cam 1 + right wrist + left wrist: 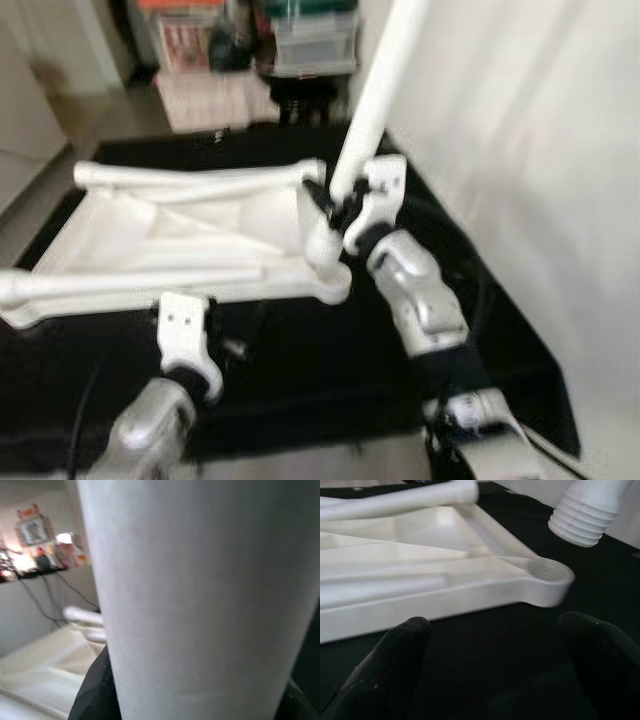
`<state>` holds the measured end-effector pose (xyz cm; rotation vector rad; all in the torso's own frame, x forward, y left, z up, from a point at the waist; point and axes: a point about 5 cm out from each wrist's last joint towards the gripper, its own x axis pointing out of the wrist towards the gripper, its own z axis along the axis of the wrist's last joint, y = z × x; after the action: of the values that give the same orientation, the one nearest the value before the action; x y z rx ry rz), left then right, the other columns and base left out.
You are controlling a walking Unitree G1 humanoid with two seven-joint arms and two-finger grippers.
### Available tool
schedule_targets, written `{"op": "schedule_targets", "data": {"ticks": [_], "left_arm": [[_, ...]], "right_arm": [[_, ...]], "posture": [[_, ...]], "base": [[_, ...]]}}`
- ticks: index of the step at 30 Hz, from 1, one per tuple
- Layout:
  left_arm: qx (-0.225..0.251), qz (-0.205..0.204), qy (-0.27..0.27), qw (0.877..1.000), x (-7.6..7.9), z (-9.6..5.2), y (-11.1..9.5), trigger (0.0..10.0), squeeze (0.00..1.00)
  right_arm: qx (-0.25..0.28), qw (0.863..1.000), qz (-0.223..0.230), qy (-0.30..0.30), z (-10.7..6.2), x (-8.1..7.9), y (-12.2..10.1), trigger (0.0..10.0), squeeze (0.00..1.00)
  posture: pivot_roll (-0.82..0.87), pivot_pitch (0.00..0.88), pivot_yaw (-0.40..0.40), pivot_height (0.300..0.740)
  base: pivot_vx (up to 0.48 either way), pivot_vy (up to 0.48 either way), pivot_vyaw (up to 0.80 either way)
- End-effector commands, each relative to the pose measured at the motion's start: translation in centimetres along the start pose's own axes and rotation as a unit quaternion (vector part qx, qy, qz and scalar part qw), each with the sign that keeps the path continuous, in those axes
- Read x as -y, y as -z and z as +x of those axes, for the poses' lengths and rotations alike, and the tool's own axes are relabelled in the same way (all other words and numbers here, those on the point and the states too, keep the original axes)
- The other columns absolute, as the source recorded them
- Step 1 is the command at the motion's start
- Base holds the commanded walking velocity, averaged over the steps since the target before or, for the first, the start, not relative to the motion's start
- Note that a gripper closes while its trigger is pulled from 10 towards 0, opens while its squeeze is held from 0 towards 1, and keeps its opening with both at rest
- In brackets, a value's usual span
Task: Building children table
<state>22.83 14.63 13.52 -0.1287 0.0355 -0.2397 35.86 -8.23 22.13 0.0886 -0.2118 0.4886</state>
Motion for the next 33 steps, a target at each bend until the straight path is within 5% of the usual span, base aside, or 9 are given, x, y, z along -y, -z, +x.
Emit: {"op": "schedule_targets", "data": {"ticks": [1,7,17,22,23,33], "left_arm": [[0.002,0.02,-0.016,1.0,-0.5,-0.3,-0.2,10.0,0.0],[0.003,0.046,-0.017,0.999,-0.4,-0.5,-0.2,10.0,0.0],[0.009,0.075,0.016,0.997,0.8,-0.9,-0.5,10.0,0.0],[0.022,0.073,0.03,0.997,1.4,-0.7,-1.0,10.0,0.0],[0.023,0.071,0.034,0.997,1.5,-0.6,-1.1,10.0,0.0],[0.013,0.092,0.085,0.992,2.7,-0.6,-0.8,10.0,0.0]], "right_arm": [[0.012,1.0,0.0,-0.016,0.1,-0.5,-0.7,10.0,0.0],[0.012,0.999,-0.008,-0.046,-0.4,-0.8,-0.9,10.0,0.0],[0.007,0.999,-0.012,-0.033,-0.3,0.1,-1.3,10.0,0.0],[-0.007,0.999,-0.036,-0.037,-0.3,0.2,-1.3,10.0,0.0],[0.001,0.999,0.029,-0.021,-0.3,0.5,-1.4,10.0,0.0],[0.018,0.994,0.039,-0.102,-0.7,-1.0,-1.8,10.0,0.0]], "posture": [[-0.01,0.076,0.058,0.74],[-0.01,0.085,0.057,0.74],[-0.01,0.096,0.053,0.74],[-0.01,0.094,0.052,0.74],[-0.01,0.091,0.055,0.74],[-0.01,0.085,0.057,0.74]], "base": [[0.0,0.0,0.0],[0.0,0.0,0.0],[0.0,0.0,0.72],[0.454,0.0,0.0],[0.48,0.0,0.0],[0.373,0.0,0.19]]}}
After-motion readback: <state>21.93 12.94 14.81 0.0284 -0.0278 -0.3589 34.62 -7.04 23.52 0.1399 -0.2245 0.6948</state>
